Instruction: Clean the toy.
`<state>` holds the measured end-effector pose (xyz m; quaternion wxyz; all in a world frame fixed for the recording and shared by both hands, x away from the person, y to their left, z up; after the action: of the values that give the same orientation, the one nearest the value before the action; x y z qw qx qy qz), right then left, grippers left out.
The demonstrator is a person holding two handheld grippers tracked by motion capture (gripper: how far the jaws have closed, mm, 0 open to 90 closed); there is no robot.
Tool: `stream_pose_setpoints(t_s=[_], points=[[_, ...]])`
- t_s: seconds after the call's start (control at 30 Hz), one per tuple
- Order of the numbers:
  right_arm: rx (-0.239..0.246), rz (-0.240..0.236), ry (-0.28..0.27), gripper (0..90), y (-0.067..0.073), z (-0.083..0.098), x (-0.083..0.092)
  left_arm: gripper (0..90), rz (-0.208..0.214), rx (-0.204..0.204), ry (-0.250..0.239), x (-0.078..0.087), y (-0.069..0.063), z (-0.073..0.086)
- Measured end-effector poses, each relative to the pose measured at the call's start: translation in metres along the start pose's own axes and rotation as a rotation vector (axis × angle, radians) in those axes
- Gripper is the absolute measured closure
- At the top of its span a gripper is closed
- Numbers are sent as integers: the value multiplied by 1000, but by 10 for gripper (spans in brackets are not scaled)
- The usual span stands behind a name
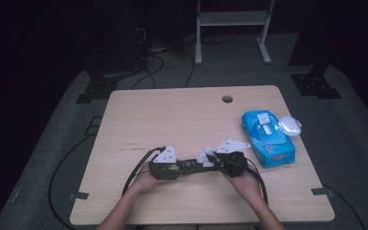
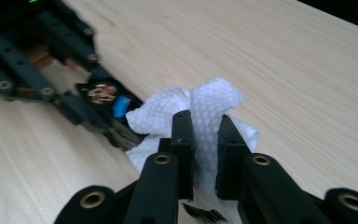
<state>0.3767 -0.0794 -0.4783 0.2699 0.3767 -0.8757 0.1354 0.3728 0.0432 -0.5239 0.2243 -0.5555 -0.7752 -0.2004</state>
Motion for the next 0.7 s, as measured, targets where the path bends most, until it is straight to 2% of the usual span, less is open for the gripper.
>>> stream_pose_setpoints(t_s=[0.07, 0.17, 0.27, 0.33, 0.37, 0.4, 0.47, 0.57, 0.6, 0.7], points=[[-33, -2, -9, 803, -3, 2, 3, 681, -3, -1, -2, -2, -1, -2], [-28, -47, -18, 803, 11, -3, -3, 681, -3, 1, 1, -4, -2, -3], [13, -103, -28, 802, 37, -12, -17, 681, -4, -3, 5, -3, -2, -2], [52, -100, -28, 802, 46, -17, -23, 681, -1, 4, -2, -1, -1, -1], [55, -103, -25, 802, 46, -17, -23, 682, 0, 6, 1, 0, 0, 0], [60, -102, -20, 802, 44, -17, -22, 682, -2, 6, 1, 1, 1, 1], [75, -51, -5, 802, 32, -12, -18, 683, -1, 9, 3, 2, 1, 2], [47, 4, 1, 802, 8, -4, -6, 684, -2, 7, 4, 3, 2, 2], [24, 21, 0, 802, -1, 0, 0, 685, -3, 7, 5, 3, 2, 2], [-12, 57, -2, 802, -19, 9, 11, 684, -2, 9, 4, 2, 2, 2]])
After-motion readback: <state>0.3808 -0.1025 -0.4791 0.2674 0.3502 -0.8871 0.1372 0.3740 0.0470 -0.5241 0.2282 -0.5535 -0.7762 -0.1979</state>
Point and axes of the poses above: each handheld gripper's, and its own axes: x roughly backward along the jaws, z roughly out of its underside, y roughly to its left, the point moved 10 cm from there along -x, roughly forward along the jaws, and after that the axes turned 2 degrees about -z, right-handed, at the moved point
